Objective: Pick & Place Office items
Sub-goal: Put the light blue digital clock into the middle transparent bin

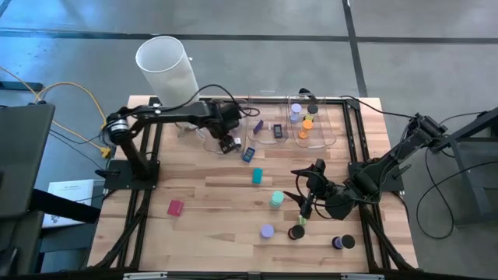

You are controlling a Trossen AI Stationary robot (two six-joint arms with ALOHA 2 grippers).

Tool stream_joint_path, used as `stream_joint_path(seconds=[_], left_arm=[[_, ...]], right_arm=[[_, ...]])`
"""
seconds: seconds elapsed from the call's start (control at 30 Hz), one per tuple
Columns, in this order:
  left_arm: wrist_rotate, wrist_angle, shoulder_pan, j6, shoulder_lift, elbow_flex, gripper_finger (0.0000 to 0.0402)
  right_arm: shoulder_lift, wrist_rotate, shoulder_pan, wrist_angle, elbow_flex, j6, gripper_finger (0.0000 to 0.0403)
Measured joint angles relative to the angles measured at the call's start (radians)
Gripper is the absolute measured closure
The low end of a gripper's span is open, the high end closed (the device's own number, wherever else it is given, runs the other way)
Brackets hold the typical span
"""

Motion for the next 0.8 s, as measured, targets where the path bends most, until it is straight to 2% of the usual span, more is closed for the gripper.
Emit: stream_joint_path(seconds=[0.17,0.43,0.57,0.8], left_arm=[[-0.045,0.007,-0.033,0.024,-0.127,0.0,0.0175],[0.124,0.039,-0.167,-0.005,-0.273,0.0,0.0175],[0.148,0.082,-0.265,-0.119,-0.276,0.0,0.0175],[0.124,0.208,-0.426,-0.338,-0.207,0.0,0.0175]], right_arm=[[0.0,0.0,0.0,0.0,0.0,0.0,0.0071],[0.0,0.0,0.0,0.0,0.0,0.0,0.0071],[0.0,-0.004,0.0,0.0,0.0,0.003,0.0071],[0.0,-0.004,0.0,0.004,0.0,0.003,0.0071]])
